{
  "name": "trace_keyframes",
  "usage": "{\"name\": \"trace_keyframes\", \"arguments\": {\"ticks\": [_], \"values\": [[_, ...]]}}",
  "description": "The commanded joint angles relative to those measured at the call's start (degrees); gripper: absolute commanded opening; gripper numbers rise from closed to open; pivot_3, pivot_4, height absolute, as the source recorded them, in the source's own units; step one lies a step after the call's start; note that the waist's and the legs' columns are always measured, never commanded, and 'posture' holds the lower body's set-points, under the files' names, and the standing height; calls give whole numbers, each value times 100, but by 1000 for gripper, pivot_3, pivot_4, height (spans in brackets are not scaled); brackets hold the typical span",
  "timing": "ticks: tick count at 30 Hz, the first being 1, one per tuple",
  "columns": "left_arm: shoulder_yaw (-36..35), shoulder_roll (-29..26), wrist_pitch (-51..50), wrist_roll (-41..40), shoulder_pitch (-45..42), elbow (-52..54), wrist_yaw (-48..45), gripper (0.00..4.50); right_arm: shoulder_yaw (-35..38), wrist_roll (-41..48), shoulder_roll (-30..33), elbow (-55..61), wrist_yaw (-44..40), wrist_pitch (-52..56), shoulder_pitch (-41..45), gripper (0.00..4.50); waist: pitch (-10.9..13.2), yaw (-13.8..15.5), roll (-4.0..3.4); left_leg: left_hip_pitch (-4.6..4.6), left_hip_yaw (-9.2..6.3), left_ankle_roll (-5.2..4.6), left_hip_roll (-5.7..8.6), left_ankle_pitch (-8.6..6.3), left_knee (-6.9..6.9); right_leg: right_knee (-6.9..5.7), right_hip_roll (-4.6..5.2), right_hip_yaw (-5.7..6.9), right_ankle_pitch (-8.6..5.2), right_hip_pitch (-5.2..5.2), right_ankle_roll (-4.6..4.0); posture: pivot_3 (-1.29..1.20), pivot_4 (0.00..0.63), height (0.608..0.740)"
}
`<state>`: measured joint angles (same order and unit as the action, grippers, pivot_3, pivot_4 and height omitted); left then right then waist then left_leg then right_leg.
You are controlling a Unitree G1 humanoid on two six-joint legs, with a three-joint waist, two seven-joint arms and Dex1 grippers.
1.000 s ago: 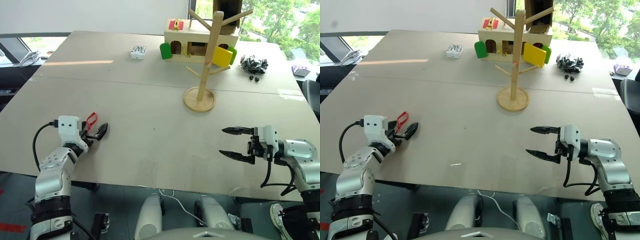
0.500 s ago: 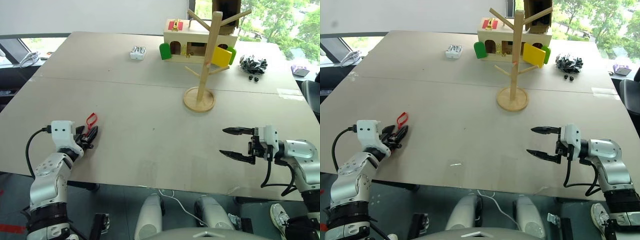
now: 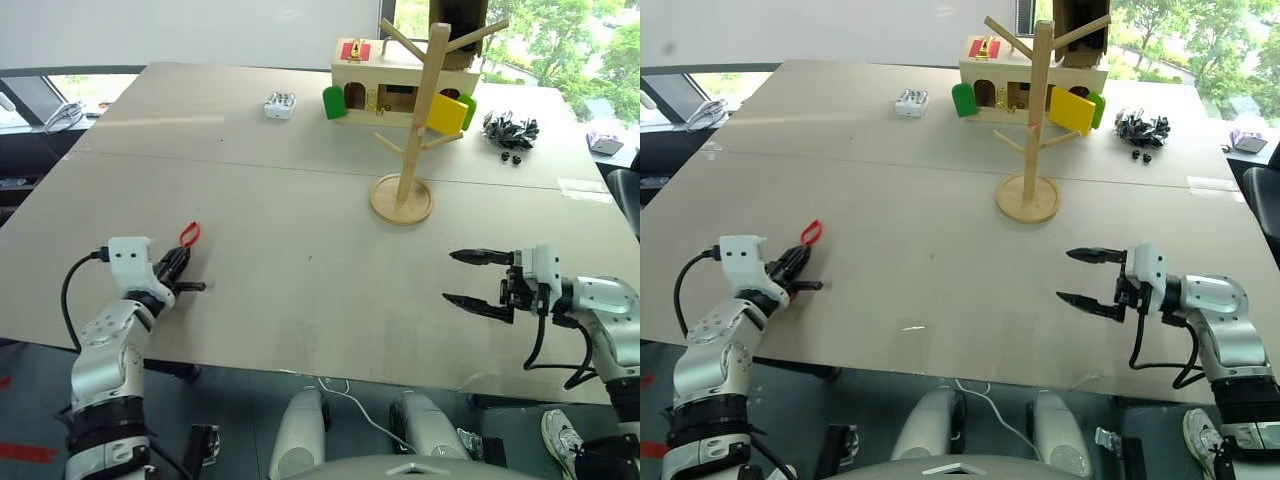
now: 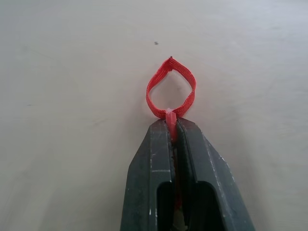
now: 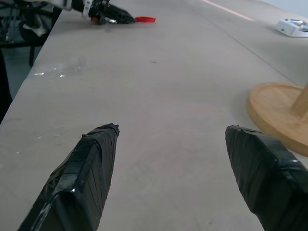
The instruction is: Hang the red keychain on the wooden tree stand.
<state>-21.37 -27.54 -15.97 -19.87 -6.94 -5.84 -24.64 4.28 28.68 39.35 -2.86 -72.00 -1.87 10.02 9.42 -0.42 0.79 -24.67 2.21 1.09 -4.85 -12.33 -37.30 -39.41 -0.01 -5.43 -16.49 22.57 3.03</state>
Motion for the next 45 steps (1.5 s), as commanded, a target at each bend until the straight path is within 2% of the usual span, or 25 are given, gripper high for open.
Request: {"name": "trace_keyframes", "arguments": {"ticks": [1, 5, 12, 17, 25, 36, 45], "values": [[302, 280, 124, -95, -175, 938, 93, 17, 806, 769, 498, 444, 156, 869, 227, 3811, 1, 5, 2, -3, -1, 0, 0, 0, -2, 0, 0, 0, 0, 1, 0, 0, 150, 735], [752, 744, 272, 5, -507, 1739, 321, 17, 1641, 1690, 1303, 652, 251, 2130, 524, 3811, 2, -3, 3, -4, -4, 0, 0, 0, -3, -1, -1, 0, 1, 1, 0, 0, 150, 735], [1767, 1308, 694, 422, -1027, 2433, 393, 17, 2421, 2538, 2073, 775, 365, 3454, 936, 3811, -4, -42, 11, -3, -7, 0, 0, 0, 1, 8, -6, -3, 1, -5, 0, 0, 150, 735], [2404, 1809, 1040, 617, -1355, 2184, 346, 17, 2537, 2536, 2144, 814, 381, 3607, 1083, 3811, -3, -26, 11, -5, -8, -1, 3, 0, -4, 9, -5, -3, 1, -6, 2, 0, 150, 735], [2863, 2371, 1497, 980, -1995, 1432, 388, 17, 2510, 2335, 1983, 892, 459, 3483, 1014, 3811, -3, -26, 10, -5, -11, -1, 4, 0, -4, 10, -6, -2, 1, -6, 2, 0, 150, 735], [3061, 2660, 2002, 1270, -2269, 516, 285, 17, 2689, 2304, 1858, 1087, 586, 3418, 806, 3811, -3, -24, 10, -7, -12, -1, 5, 0, -3, 13, -6, -2, 1, -6, 2, 0, 150, 735], [2926, 2812, 2333, 1032, -2364, 578, 262, 17, 2815, 2313, 1837, 1189, 636, 3395, 628, 3811, -3, -24, 10, -8, -13, -1, 5, 0, -3, 14, -6, -1, 1, -6, 2, 0, 150, 735]]}}
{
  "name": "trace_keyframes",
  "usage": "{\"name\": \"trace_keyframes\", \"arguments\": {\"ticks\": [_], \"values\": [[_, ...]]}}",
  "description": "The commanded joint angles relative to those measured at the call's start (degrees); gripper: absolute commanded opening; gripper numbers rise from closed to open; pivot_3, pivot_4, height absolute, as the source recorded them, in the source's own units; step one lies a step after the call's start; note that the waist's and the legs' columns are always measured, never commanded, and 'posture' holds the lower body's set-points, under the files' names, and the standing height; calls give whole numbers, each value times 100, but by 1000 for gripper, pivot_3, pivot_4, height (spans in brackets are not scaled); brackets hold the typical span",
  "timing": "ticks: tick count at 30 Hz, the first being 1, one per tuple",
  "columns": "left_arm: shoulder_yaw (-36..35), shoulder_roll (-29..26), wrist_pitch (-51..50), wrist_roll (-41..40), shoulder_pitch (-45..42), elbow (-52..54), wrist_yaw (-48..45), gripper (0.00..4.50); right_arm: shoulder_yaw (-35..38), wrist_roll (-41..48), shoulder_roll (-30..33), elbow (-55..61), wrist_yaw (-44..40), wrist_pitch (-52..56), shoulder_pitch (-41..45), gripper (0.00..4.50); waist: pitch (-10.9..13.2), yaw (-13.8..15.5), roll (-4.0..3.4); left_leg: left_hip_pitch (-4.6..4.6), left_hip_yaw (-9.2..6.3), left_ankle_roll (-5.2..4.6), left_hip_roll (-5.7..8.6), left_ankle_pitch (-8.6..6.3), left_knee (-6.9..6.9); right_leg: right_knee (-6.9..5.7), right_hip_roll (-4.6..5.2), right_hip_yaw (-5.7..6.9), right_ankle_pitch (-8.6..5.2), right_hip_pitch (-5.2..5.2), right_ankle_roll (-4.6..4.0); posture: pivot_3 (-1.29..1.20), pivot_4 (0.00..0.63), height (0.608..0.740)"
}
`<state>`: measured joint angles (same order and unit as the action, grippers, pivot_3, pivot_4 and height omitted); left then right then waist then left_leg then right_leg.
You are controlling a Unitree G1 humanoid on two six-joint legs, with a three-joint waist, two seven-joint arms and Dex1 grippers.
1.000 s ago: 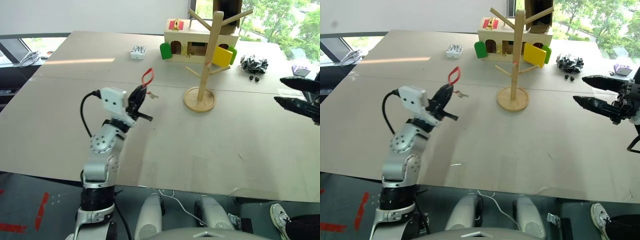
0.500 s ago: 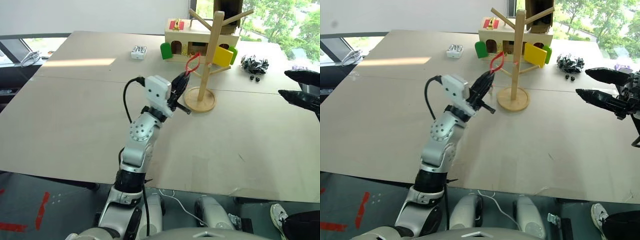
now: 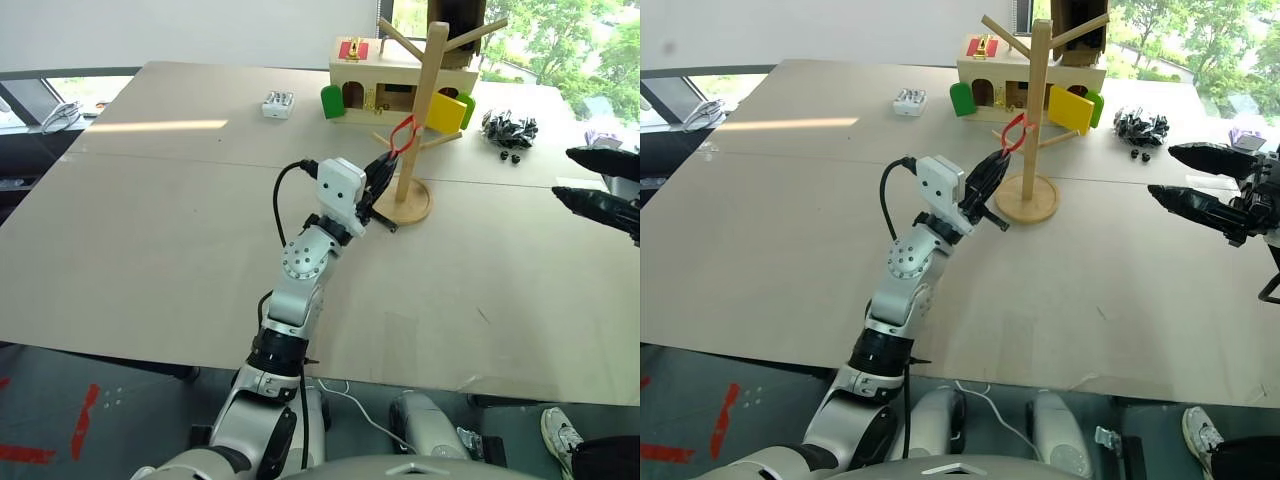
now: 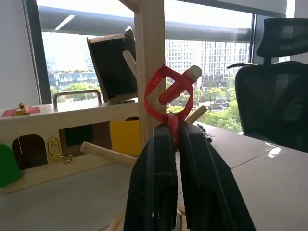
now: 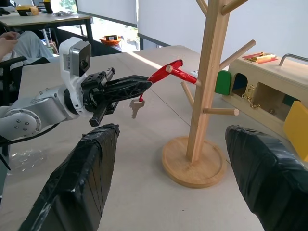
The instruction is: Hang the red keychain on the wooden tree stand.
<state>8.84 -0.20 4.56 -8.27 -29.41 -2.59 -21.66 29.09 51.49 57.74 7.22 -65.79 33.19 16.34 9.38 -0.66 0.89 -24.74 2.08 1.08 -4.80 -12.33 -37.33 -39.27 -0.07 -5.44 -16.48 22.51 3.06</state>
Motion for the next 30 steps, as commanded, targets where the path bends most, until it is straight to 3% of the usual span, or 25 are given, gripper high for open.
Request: {"name": "trace_keyframes", "arguments": {"ticks": [1, 10, 26, 27, 28, 29, 30], "values": [[-100, 91, 261, -161, -120, 289, -35, 17, 345, 33, -3, 190, 19, -111, -16, 3811, 0, 0, 0, 0, 0, 0, 0, 0, 0, 0, 0, 0, 0, 0, 0, 0, 150, 735], [114, 152, 196, -114, -114, 259, -143, 17, 359, 18, -38, 266, 75, -90, -52, 3811, 0, 0, 0, 1, 0, 0, 0, 0, 0, 0, 0, 0, 0, -1, 0, 0, 150, 735], [139, 295, 186, 324, -609, -733, 145, 17, 512, 68, -72, 546, 287, -34, -290, 3811, 0, -1, 0, 0, -2, 0, 2, 0, 3, 7, 0, 0, 0, -2, 0, 0, 150, 735], [136, 301, 198, 324, -613, -752, 147, 725, 518, 68, -75, 551, 297, -34, -294, 3811, 0, -1, 0, -1, -3, 0, 2, 0, 3, 7, 0, 1, 0, -2, 0, 0, 150, 735], [137, 307, 212, 328, -614, -765, 146, 926, 523, 69, -78, 556, 303, -34, -298, 3811, 0, -2, 0, 0, -3, 0, 2, 0, 3, 7, 0, 1, 0, -2, 0, 0, 150, 735], [134, 317, 235, 325, -618, -779, 141, 1549, 516, 60, -84, 559, 312, -40, -298, 3811, 0, -2, 0, 0, -3, 0, 2, 0, 3, 7, 0, 1, 0, -2, 0, 0, 150, 735], [134, 325, 247, 325, -621, -780, 137, 1683, 511, 53, -90, 562, 316, -47, -301, 3811, 0, -2, 0, 0, -3, 0, 2, 0, 3, 7, 0, 1, 0, -2, 0, 0, 150, 735]]}}
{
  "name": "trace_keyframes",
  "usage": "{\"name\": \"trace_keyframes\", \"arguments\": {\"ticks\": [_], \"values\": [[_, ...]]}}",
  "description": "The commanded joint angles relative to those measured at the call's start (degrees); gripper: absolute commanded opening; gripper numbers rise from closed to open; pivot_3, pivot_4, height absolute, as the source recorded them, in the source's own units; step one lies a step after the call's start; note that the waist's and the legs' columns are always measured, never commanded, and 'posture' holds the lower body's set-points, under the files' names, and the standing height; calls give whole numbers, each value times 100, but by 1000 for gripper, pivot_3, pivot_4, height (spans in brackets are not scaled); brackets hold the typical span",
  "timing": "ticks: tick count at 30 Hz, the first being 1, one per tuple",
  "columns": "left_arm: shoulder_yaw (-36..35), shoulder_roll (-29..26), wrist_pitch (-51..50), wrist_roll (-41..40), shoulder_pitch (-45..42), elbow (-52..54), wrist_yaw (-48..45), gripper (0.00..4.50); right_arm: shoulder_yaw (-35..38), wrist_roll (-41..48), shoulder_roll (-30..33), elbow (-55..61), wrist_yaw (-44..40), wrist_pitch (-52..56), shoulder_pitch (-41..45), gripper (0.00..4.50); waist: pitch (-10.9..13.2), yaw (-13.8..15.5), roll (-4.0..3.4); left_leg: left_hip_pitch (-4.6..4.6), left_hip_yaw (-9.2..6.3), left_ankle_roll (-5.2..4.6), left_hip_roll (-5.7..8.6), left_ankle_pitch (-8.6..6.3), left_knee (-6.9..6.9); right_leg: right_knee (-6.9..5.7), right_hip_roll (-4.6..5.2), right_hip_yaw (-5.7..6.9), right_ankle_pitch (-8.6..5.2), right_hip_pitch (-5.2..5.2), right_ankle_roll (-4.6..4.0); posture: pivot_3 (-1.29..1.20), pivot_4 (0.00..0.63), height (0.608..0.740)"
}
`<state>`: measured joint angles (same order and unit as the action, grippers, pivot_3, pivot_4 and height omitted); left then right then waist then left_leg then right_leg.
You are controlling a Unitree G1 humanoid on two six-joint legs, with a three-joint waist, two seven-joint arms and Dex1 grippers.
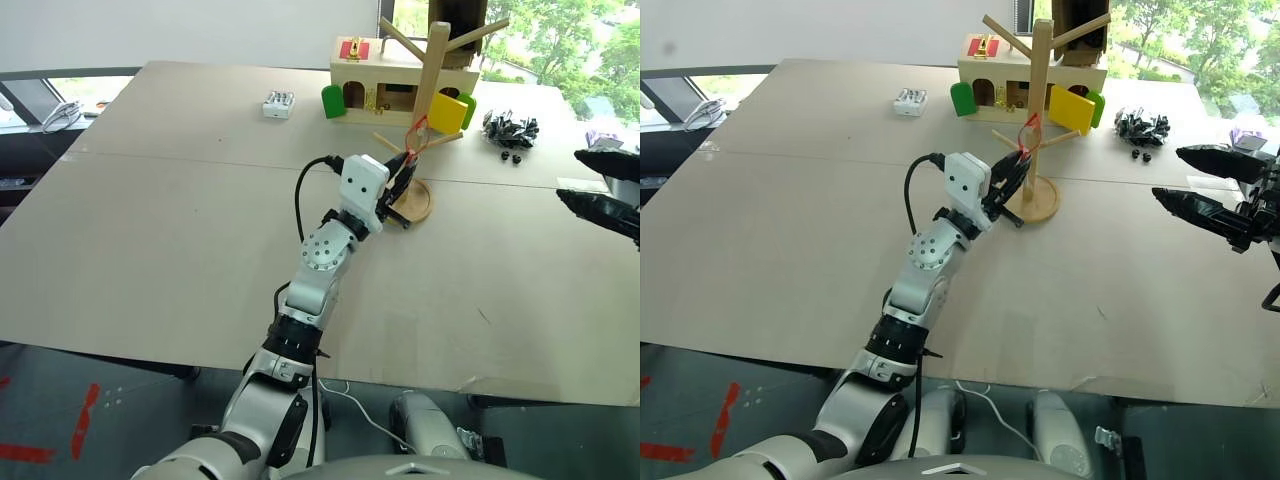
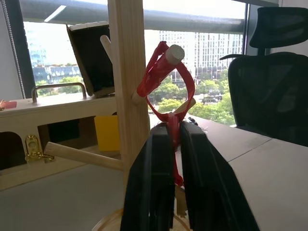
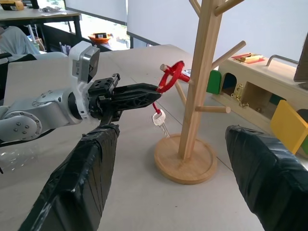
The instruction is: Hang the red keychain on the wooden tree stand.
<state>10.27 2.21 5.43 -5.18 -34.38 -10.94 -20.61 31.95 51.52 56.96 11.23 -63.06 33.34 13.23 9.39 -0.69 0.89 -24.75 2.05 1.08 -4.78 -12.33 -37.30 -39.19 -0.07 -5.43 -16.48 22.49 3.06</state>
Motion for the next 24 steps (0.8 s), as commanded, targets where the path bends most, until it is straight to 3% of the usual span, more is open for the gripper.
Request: {"name": "trace_keyframes", "arguments": {"ticks": [1, 7, 11, 16, 21, 24], "values": [[-10, 93, 172, 8, -127, 58, 16, 2145, 221, 45, -17, 163, 44, -67, 5, 3811, 0, 1, 0, 0, 0, 0, 0, 0, 0, 0, 0, 0, 0, 0, 0, 0, 150, 735], [-242, 125, 72, -89, -98, 125, 163, 4447, 134, 1, -142, 225, 107, -108, -50, 3811, 0, 1, 0, 0, 0, 0, 0, 0, 0, 0, 0, 0, 0, 0, 0, 0, 150, 735], [-511, -65, -335, -254, 300, 307, 247, 4447, -108, -270, -617, 346, 530, -316, -151, 3811, -1, -23, -2, 2, -2, 0, -1, 0, 1, 0, -1, 1, 0, -1, 0, 0, 150, 735], [-968, -594, -620, -247, 961, 392, 358, 4447, -849, -1303, -1979, 281, 1764, -1170, -214, 3811, -1, -29, -7, 5, -5, 1, -2, 1, 2, -3, -2, 3, 0, -1, 0, 0, 150, 735], [-1327, -899, -731, -205, 1295, 462, 579, 4447, -1285, -2619, -3157, -433, 3066, -2323, -109, 3811, 0, 21, -9, -1, -2, 3, -2, 2, -2, -14, 1, 4, 0, 7, 0, 0, 150, 735], [-1511, -982, -775, -235, 1411, 536, 710, 4447, -1380, -3177, -3549, -912, 3565, -3013, -72, 3811, 0, 29, -9, -2, 1, 3, -1, 2, -2, -12, 3, 5, 0, 7, 0, 0, 150, 735]]}}
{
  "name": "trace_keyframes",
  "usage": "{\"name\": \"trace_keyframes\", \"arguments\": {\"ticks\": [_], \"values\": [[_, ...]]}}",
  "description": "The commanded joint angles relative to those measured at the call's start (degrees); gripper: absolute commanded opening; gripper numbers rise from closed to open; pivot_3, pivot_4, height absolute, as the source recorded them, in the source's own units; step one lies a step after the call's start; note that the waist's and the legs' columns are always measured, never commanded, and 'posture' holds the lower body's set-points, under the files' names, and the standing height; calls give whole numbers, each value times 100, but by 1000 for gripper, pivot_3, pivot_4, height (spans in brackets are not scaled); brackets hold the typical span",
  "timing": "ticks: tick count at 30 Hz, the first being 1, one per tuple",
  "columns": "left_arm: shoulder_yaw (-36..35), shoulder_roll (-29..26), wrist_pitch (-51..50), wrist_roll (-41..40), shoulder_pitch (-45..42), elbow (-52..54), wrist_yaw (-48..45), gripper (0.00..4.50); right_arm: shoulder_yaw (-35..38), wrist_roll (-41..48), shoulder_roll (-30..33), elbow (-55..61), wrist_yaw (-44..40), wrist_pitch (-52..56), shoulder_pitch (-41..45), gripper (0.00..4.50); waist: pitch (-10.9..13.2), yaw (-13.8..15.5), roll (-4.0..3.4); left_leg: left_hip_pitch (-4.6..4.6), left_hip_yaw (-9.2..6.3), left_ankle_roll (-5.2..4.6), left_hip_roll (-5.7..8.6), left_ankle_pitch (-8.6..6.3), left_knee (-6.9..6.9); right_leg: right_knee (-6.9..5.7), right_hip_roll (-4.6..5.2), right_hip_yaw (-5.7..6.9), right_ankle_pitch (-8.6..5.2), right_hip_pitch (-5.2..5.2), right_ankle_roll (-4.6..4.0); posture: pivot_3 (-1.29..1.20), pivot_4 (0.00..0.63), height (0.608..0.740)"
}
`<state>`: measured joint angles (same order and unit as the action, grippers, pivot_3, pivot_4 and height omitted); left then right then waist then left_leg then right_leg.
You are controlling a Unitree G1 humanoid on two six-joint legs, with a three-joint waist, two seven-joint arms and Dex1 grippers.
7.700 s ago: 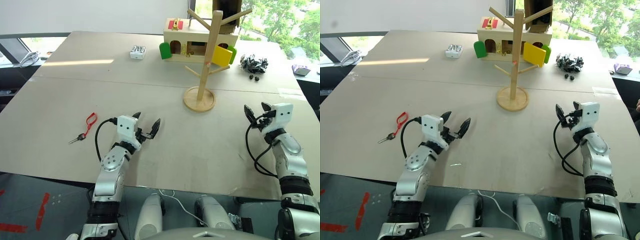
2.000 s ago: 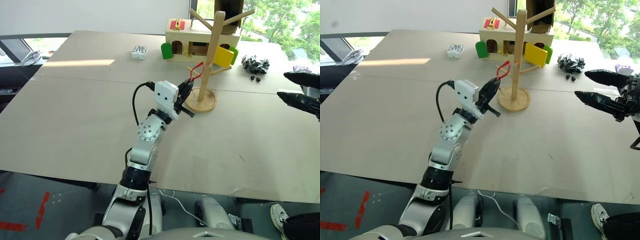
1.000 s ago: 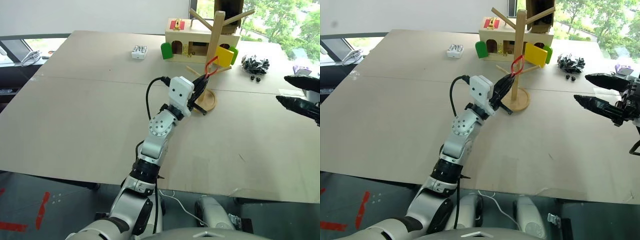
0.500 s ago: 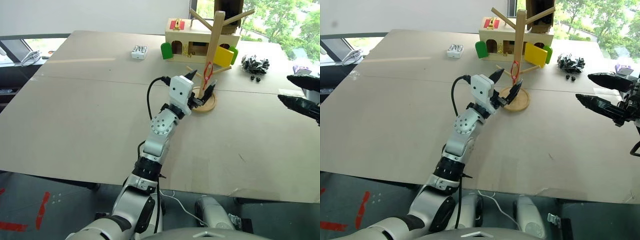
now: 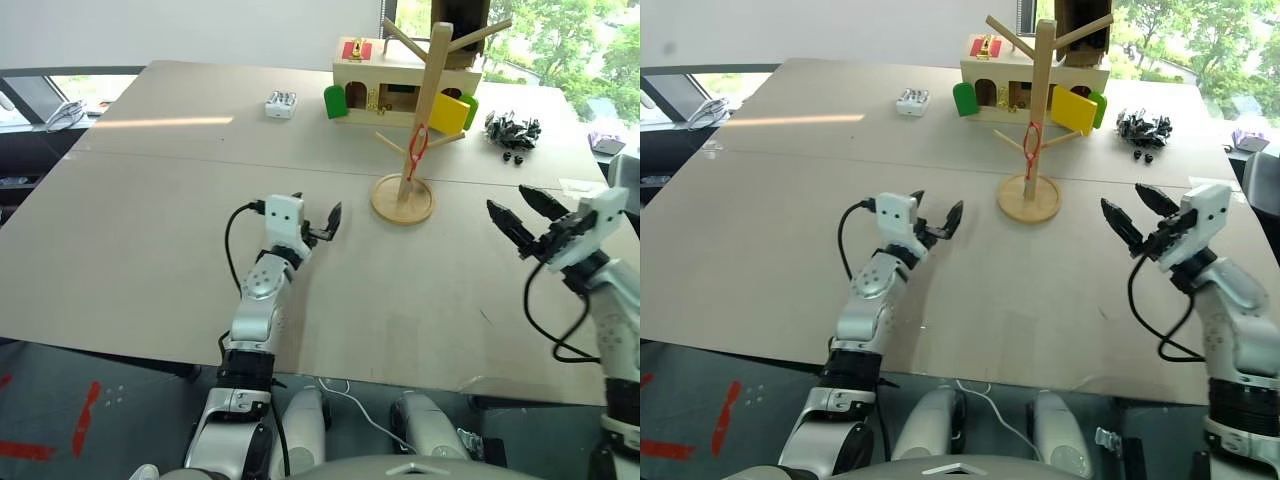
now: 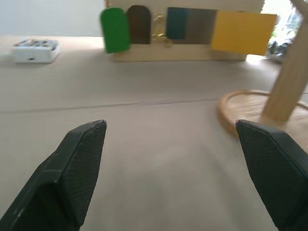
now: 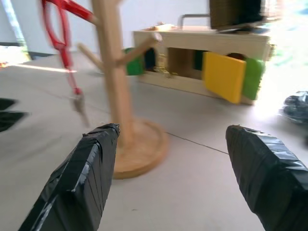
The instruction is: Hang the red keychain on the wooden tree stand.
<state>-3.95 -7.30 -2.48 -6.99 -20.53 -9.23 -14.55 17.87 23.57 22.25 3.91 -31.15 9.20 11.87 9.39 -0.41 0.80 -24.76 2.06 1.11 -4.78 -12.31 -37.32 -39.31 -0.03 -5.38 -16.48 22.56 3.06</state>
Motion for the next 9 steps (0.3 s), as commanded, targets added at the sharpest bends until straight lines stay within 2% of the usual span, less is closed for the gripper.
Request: {"name": "trace_keyframes", "arguments": {"ticks": [1, 9], "values": [[-149, -60, 6, -57, 68, 378, 145, 4447, 33, -552, -193, -383, 594, -793, 94, 3811, 0, 1, 0, 0, 0, 0, 0, 0, 2, 0, 0, 0, 0, 0, 0, 0, 150, 735], [-305, -159, 82, -56, 41, 150, 193, 4447, 34, -1155, -514, -1537, 1495, -1798, 305, 3811, -1, -31, -2, 4, 3, 0, 0, 0, 5, -4, 0, -2, 0, 1, -1, 0, 150, 735]]}}
